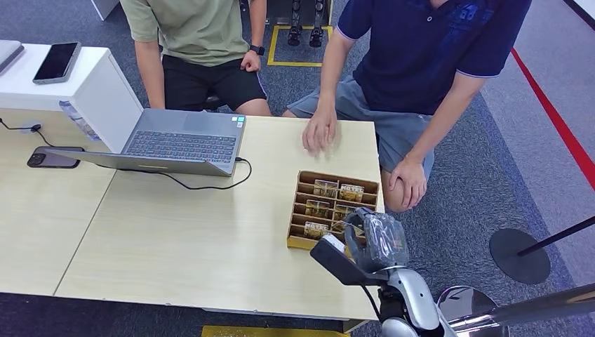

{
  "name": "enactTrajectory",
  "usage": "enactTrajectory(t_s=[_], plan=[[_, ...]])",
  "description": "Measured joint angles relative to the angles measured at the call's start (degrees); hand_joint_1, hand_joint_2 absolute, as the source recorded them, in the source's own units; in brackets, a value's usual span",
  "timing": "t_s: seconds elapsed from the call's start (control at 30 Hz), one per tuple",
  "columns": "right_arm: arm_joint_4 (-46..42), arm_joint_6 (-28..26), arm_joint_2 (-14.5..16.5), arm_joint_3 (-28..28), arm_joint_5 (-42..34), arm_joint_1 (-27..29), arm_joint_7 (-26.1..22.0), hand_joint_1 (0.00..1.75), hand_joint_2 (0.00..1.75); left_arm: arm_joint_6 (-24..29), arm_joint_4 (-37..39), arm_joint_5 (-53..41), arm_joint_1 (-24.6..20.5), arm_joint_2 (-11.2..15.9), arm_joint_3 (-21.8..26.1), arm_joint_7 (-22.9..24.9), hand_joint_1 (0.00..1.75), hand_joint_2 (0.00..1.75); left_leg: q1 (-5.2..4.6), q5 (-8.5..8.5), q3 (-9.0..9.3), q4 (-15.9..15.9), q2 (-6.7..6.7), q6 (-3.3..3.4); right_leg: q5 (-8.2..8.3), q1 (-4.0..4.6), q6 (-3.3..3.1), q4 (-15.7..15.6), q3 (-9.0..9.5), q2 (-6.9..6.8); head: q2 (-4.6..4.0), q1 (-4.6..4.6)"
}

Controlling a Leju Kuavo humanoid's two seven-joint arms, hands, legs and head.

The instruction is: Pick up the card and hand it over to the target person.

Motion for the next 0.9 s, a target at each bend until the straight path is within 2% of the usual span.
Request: enactTrajectory(t_s=[0.2, 0.3, 0.9], plan=[[-3.1, -3.9, 1.8, -2.5, -8.6, 1.9, -8.6, 1.34, 1.75, -0.2, -0.1, 0.0, 0.0, 0.0, 0.1, -0.1, 0.00, 1.75, 0.00, 0.02, 0.01, 0.0, 0.06, -0.01, 0.03, 0.00, 0.01, 0.0, -0.01, 0.06, 0.00, 0.00], [-2.8, -5.0, 2.6, -3.3, -10.7, 2.4, -11.4, 1.34, 1.75, -0.1, -0.1, -0.2, 0.0, 0.0, -0.1, 0.0, 0.00, 1.75, 0.01, 0.02, 0.04, -0.1, 0.07, -0.01, 0.04, 0.01, -0.01, -0.1, 0.01, 0.06, 0.00, 0.00], [0.2, -5.3, 3.9, -3.8, -11.8, 1.6, -13.0, 1.34, 1.75, -0.4, -0.1, 0.1, 0.1, 0.7, 0.2, 0.8, 0.00, 1.75, 0.03, 0.03, 0.12, -0.1, 0.17, -0.03, 0.08, 0.03, -0.01, -0.1, 0.06, 0.17, 0.00, 0.00]])
